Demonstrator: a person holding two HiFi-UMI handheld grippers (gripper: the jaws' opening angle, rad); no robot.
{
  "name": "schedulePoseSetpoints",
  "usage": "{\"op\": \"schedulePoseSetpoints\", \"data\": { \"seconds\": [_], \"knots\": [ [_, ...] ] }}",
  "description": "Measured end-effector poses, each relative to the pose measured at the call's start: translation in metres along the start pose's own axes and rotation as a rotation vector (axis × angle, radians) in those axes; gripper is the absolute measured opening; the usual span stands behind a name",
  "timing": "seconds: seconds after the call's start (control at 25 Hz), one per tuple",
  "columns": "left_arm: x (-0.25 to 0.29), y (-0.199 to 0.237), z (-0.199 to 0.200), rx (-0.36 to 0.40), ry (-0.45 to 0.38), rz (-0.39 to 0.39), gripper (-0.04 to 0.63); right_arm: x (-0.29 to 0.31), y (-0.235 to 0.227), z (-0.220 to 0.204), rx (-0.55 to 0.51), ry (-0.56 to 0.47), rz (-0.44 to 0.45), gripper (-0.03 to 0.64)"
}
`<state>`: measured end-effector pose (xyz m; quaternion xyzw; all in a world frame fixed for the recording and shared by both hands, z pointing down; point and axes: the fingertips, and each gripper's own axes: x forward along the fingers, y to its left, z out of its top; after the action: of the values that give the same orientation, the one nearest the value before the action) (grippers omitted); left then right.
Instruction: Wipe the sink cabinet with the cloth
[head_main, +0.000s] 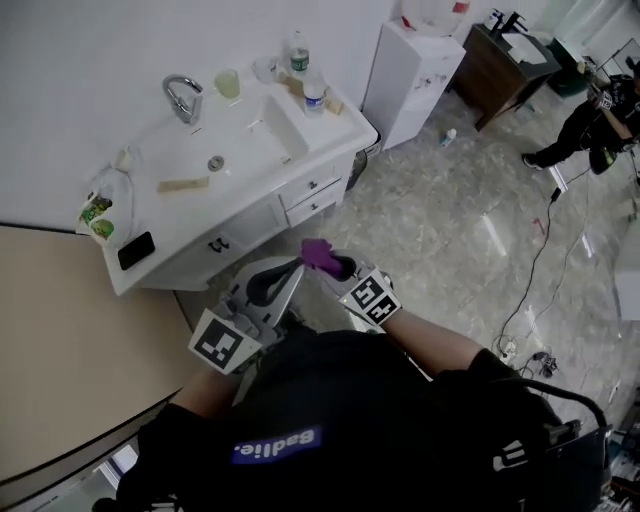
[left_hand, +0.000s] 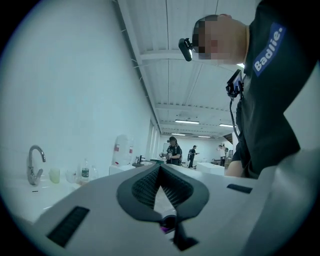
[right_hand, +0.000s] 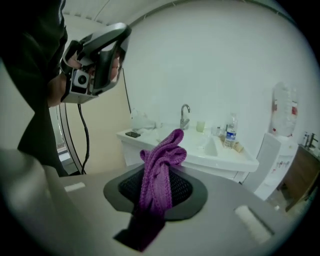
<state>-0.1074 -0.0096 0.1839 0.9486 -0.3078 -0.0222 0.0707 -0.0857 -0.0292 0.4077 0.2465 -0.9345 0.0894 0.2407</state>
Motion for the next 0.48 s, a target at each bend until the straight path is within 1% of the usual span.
{"op": "schedulePoseSetpoints", "data": {
  "seconds": [0.12,0.24,0.32,0.4,0.48],
  "knots": [
    [0.006,-0.043,0.006,-0.021,-0.021,0.054,-0.011,-0.043,0.012,0.010,-0.035,-0.063,0.034,0.084],
    [0.021,-0.089,0.005,-0.058,-0.042,0.111,-0.011,-0.097,0.020,0.006,-0.099,-0.086,0.071,0.084],
    [0.034,-0.115,0.003,-0.073,-0.055,0.153,-0.011,-0.133,0.020,0.002,-0.125,-0.106,0.081,0.084],
    [0.046,-0.138,-0.001,-0.082,-0.054,0.169,-0.011,-0.165,0.017,0.000,-0.132,-0.134,0.078,0.084],
    [0.055,-0.158,-0.003,-0.081,-0.046,0.172,-0.011,-0.192,0.015,0.001,-0.112,-0.160,0.073,0.084]
  ]
}}
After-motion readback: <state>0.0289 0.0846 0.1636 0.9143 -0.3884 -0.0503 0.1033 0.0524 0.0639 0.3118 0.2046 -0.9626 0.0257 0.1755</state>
